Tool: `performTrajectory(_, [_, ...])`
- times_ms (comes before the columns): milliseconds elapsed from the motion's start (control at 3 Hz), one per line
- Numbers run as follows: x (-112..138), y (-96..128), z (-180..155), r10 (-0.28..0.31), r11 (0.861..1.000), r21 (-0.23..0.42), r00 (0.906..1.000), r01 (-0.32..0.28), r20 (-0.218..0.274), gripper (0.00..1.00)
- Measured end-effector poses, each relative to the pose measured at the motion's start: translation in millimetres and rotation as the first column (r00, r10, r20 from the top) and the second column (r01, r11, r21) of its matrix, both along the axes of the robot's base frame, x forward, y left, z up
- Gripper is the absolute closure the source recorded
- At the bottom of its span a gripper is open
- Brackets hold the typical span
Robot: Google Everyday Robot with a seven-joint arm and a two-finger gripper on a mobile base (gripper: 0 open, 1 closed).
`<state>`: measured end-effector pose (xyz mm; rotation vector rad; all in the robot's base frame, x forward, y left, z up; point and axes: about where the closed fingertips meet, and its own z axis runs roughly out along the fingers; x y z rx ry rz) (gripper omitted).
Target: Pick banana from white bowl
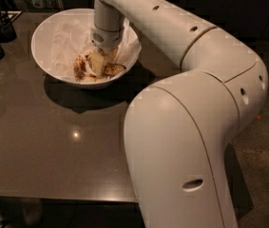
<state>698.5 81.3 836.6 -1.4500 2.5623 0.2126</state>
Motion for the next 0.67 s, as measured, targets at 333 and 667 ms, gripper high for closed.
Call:
performTrajectory(333, [0.0, -0.1, 0.3, 0.0, 1.0, 0.001, 1.0, 0.0, 0.0, 1.0])
performTrajectory(667, [-3.5, -10.8, 20.0, -0.004, 0.999, 0.037, 0.9995, 0.003, 0.031, 1.0])
